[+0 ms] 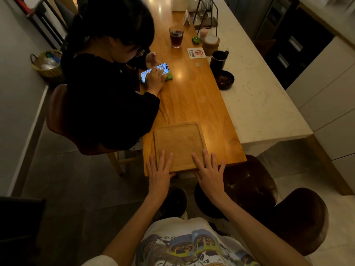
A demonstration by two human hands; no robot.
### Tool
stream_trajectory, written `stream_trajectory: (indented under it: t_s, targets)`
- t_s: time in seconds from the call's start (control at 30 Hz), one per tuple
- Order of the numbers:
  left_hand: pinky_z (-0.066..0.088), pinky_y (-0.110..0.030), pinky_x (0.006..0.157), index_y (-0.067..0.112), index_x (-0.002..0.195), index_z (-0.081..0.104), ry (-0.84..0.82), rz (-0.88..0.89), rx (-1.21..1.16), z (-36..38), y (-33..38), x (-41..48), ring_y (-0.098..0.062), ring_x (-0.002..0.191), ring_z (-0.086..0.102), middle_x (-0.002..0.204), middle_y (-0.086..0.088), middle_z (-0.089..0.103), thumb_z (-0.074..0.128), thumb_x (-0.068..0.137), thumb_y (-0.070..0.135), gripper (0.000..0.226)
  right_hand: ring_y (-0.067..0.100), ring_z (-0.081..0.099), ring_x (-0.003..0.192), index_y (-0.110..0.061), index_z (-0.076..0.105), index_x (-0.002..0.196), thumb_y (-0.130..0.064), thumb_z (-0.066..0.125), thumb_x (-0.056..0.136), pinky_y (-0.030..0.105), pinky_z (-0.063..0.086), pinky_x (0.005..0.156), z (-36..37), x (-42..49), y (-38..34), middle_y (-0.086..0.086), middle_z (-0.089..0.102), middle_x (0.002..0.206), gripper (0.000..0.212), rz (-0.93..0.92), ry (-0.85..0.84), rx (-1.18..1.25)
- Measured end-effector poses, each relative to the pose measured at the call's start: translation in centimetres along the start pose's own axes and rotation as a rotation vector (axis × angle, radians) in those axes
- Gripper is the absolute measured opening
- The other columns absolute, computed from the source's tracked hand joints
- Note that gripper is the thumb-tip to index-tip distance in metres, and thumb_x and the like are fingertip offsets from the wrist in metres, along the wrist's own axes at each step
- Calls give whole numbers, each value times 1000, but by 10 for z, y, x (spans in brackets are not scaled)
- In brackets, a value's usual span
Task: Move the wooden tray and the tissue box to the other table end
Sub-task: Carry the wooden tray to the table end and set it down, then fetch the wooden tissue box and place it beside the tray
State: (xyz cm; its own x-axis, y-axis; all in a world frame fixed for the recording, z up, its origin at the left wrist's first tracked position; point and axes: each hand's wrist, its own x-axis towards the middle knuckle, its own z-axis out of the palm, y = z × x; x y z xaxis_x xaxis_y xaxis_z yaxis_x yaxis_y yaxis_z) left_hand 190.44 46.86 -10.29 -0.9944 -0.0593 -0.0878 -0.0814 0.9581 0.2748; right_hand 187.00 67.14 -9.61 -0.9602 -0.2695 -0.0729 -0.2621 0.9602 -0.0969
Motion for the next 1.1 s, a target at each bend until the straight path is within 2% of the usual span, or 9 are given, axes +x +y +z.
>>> stream_trajectory:
  t_s: [0.23, 0.43, 0.53, 0.57, 0.63, 0.73, 0.83, 1.0, 1.1]
  targets:
    - [5, -65, 119, 25, 159, 11, -23, 2, -8, -5, 0, -1, -47, 149, -4, 167, -12, 1, 66, 91, 31, 88, 46, 28, 146, -40, 13, 158, -56, 52, 95, 74, 26, 106, -3, 0, -3, 14, 22, 165, 76, 13, -8, -20]
    - [5, -60, 121, 31, 158, 9, -113, -10, -63, -25, 1, 0, -44, 150, -1, 167, -7, -1, 60, 93, 42, 84, 41, 23, 148, -44, 17, 156, -59, 52, 93, 70, 26, 110, -28, 5, 5, 9, 19, 166, 74, -27, -149, 57]
    - [21, -54, 119, 31, 157, 16, -105, -46, -224, -47, -2, -2, -35, 149, 13, 164, -7, 14, 61, 93, 43, 79, 26, 39, 141, -36, 40, 149, -54, 53, 96, 56, 37, 111, -50, 13, 15, 4, 35, 158, 58, 24, -209, 347]
    - [33, -52, 115, 28, 156, 23, -56, -73, -283, -55, -3, -6, -31, 144, 27, 159, -8, 27, 61, 94, 41, 74, 21, 50, 131, -30, 51, 143, -49, 53, 98, 45, 45, 105, -59, 12, 17, 4, 49, 148, 49, 68, -175, 486]
    - [50, -40, 92, 20, 143, 43, 67, -184, -413, -71, -8, -21, -26, 120, 53, 133, -7, 50, 58, 97, 36, 51, 15, 64, 104, -18, 67, 120, -38, 50, 102, 28, 50, 84, -79, 4, 15, 0, 69, 113, 32, 172, -53, 683]
    - [43, -24, 63, 16, 102, 61, 98, -355, -541, -87, -30, -48, -18, 81, 61, 93, -3, 60, 54, 100, 32, 18, 8, 61, 74, -14, 70, 87, -34, 47, 104, 23, 43, 66, -95, -12, -3, -1, 67, 80, 35, 265, -50, 882]
    - [42, -27, 57, 19, 79, 60, 50, -468, -575, -100, -54, -79, -17, 64, 58, 72, -5, 60, 51, 101, 32, 27, 11, 61, 65, -14, 67, 75, -37, 48, 103, 27, 48, 64, -97, -19, -38, 2, 66, 72, 41, 224, -192, 965]
    - [49, -36, 69, 14, 83, 72, 38, -628, -487, -115, -117, -134, -28, 80, 67, 81, -9, 70, 58, 97, 29, 25, 11, 61, 64, -21, 66, 73, -37, 51, 102, 38, 53, 69, -82, -29, -142, -6, 64, 66, 36, 22, -444, 951]
    - [50, -36, 88, 19, 109, 73, -48, -690, -428, -138, -171, -151, -29, 105, 66, 114, -6, 72, 61, 95, 28, 21, 6, 65, 86, -29, 70, 101, -40, 51, 101, 33, 54, 79, -79, -18, -212, -10, 69, 92, 22, -205, -628, 755]
